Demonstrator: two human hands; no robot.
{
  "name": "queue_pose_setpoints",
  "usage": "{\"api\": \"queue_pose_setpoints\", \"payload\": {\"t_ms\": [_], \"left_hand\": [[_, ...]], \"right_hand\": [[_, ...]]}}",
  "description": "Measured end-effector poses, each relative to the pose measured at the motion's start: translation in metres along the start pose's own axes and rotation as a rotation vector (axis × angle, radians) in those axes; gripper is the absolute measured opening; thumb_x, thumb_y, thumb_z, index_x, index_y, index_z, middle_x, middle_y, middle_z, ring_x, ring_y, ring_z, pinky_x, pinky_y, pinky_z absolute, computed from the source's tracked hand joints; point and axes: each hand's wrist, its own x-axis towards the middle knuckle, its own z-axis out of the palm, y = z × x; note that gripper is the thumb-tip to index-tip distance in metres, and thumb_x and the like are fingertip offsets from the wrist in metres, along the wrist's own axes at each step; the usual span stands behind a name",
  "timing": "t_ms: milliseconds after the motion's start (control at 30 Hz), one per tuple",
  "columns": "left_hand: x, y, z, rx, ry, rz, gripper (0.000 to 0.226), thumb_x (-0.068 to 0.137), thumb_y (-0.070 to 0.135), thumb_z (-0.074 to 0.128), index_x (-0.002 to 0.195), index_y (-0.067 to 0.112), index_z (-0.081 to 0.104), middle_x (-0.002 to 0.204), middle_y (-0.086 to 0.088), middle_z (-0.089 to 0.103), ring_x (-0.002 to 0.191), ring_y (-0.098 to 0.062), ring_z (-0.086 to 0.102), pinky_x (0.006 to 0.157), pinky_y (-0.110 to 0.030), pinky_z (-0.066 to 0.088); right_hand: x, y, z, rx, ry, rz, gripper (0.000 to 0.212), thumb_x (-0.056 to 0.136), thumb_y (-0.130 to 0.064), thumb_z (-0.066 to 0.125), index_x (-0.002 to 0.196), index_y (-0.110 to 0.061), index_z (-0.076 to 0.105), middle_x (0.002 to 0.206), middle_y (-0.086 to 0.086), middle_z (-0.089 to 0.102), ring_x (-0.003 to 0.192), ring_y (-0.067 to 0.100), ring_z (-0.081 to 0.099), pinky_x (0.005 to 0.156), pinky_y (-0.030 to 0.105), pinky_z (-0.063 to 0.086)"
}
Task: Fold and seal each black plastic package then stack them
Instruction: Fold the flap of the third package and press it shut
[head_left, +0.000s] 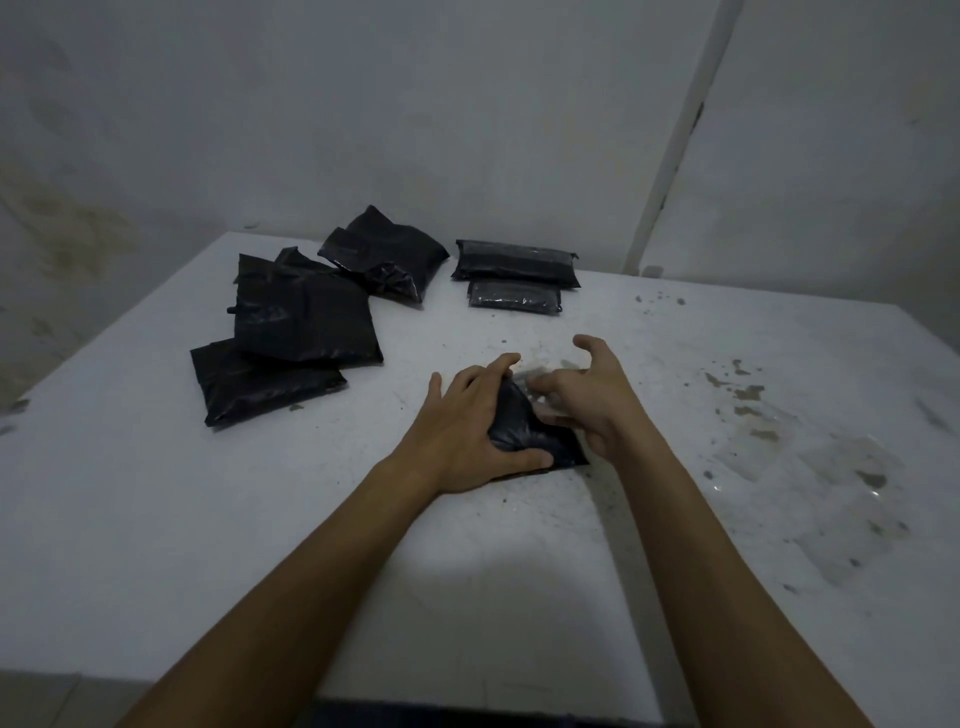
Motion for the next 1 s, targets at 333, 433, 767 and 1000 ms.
{"api": "queue_pose_setpoints", "payload": {"t_ms": [333,433,767,1000], "left_hand": [[0.002,-0.003,0.001,0.067,0.019,0.006,0.109,0.07,0.092,0.054,0.155,0.029,0.026,0.158,0.007,0.038,0.145,-0.016,0.033,0.121,-0.062,0.022],[0.003,-0.001,0.0,0.096,0.02,0.014,0.11,0.067,0.095,0.047,0.153,0.029,0.031,0.156,0.008,0.04,0.142,-0.016,0.036,0.118,-0.061,0.027],[0.003,0.0,-0.004,0.101,0.002,0.029,0.108,0.068,0.094,0.042,0.153,0.028,0.032,0.154,0.008,0.042,0.14,-0.016,0.037,0.118,-0.061,0.027],[0.003,0.0,-0.003,0.125,-0.02,0.026,0.113,0.065,0.096,0.048,0.154,0.029,0.029,0.156,0.008,0.039,0.142,-0.016,0.035,0.119,-0.062,0.025]], "right_hand": [[-0.021,0.017,-0.008,0.125,-0.026,-0.022,0.083,0.087,0.004,0.077,0.153,-0.024,0.035,0.13,0.011,0.052,0.059,0.016,0.074,0.057,0.023,0.059],[-0.023,0.018,-0.011,0.135,-0.042,-0.002,0.085,0.084,0.004,0.08,0.152,-0.024,0.038,0.131,0.014,0.054,0.066,0.021,0.074,0.059,0.026,0.06],[-0.03,0.027,-0.015,0.123,-0.083,-0.013,0.086,0.081,0.006,0.081,0.152,-0.022,0.04,0.134,0.016,0.055,0.099,0.035,0.072,0.061,0.029,0.062],[-0.031,0.033,-0.015,0.042,-0.058,-0.05,0.088,0.078,0.001,0.085,0.149,-0.028,0.042,0.139,0.009,0.056,0.105,0.034,0.071,0.074,0.044,0.065]]}}
